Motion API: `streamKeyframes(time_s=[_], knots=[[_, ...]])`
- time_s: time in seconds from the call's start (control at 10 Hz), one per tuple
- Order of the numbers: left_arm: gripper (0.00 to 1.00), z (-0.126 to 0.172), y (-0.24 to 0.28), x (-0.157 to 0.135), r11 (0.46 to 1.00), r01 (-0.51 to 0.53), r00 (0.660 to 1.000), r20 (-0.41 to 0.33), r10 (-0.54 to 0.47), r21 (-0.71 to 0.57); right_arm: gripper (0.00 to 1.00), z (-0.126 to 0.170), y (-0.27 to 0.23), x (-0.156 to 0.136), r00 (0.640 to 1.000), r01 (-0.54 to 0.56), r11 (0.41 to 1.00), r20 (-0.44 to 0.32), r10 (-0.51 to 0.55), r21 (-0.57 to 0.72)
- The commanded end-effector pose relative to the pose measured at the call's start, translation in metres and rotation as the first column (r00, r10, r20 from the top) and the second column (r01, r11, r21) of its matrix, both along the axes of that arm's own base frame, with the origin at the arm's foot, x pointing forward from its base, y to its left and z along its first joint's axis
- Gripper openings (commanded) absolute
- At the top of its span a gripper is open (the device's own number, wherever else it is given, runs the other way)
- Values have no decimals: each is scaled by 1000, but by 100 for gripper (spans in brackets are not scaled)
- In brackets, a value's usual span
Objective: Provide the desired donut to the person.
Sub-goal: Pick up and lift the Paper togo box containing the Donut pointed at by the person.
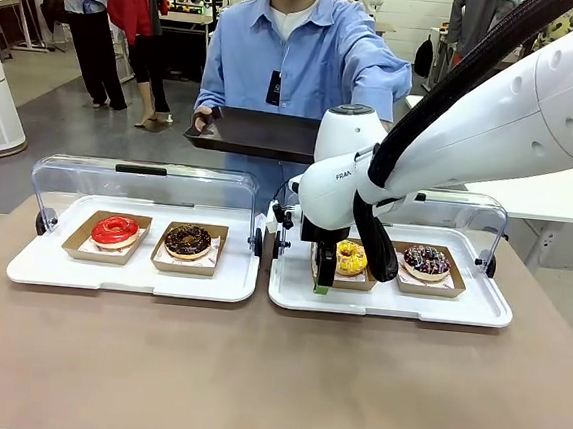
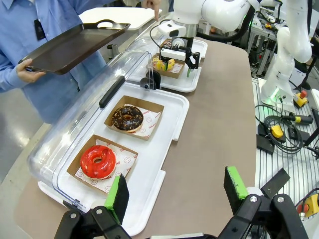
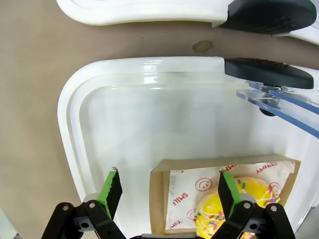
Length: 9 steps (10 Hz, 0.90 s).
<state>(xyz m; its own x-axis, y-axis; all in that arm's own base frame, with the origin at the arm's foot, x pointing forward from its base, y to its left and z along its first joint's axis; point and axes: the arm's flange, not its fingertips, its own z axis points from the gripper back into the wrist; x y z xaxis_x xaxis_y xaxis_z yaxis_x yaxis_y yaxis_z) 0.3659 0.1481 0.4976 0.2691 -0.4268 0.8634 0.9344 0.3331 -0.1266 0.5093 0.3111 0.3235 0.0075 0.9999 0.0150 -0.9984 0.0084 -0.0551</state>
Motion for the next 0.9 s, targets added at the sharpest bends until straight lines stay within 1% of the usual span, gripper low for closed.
streamKeyframes(time_s=[0.0,0.1,0.2,0.3,0.4,0.5,0.8], knots=[[100,0,1,1,1000,1,1000,20,-1,-20,100,-7,-2,0,999,-24,1000,34,23,8],[100,0,1,1,1000,1,1000,20,-1,-20,42,-7,-2,0,999,-32,999,39,32,10],[100,0,1,1,1000,1,1000,20,-1,-20,42,-7,-2,0,999,-34,999,38,33,11],[100,0,1,1,1000,1,1000,20,-1,-20,0,-8,-2,0,999,-34,999,36,34,12],[100,0,1,1,1000,1,1000,20,-1,-20,39,-8,-1,0,999,-37,999,33,36,13],[100,0,1,1,1000,1,1000,20,-1,-20,0,-8,-1,0,999,-37,999,31,36,13],[100,0,1,1,1000,1,1000,20,-1,-20,0,-7,-1,0,999,-34,999,30,34,8]])
